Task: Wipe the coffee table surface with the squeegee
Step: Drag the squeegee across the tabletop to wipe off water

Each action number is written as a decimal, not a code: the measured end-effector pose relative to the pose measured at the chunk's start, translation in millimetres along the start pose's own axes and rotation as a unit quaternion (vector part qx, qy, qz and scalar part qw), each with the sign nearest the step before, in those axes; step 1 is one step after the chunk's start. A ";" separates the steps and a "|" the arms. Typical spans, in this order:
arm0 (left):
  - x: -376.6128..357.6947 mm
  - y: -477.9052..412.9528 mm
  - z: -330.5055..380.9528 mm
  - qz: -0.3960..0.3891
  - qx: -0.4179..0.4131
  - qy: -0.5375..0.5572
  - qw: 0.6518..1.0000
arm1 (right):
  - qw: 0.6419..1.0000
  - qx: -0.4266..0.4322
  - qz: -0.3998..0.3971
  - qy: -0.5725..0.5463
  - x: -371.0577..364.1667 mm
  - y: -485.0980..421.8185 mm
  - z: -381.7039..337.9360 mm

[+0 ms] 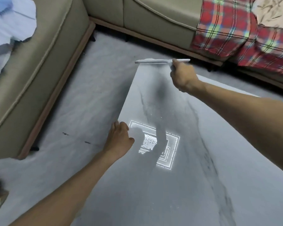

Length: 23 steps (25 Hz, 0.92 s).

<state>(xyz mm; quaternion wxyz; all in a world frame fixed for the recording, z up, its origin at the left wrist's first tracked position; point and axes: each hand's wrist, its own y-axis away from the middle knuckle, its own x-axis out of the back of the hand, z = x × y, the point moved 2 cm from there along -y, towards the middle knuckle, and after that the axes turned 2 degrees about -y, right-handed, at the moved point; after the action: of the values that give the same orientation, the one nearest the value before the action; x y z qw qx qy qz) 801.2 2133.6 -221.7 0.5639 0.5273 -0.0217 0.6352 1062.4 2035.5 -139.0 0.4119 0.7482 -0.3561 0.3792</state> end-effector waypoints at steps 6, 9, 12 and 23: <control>1.4 -17.4 9.1 -0.079 0.027 0.045 0.995 | 0.999 -0.014 -0.021 0.023 -12.5 3.3 5.5; 4.9 -18.1 11.5 -0.118 0.029 0.028 0.992 | 0.997 0.030 -0.047 0.058 -19.1 57.2 22.1; 8.4 -14.4 16.1 -0.144 0.032 0.021 0.989 | 0.992 0.039 -0.099 0.065 -15.7 120.1 36.2; 7.1 -11.7 16.8 -0.165 0.037 0.000 0.986 | 0.988 -0.154 -0.010 -0.029 42.6 35.7 66.3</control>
<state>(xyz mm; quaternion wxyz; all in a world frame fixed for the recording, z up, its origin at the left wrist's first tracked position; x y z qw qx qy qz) 822.1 2132.3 -216.0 0.6411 0.5441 0.0891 0.5339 1070.0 1952.8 -114.7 0.5155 0.6896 -0.4147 0.2943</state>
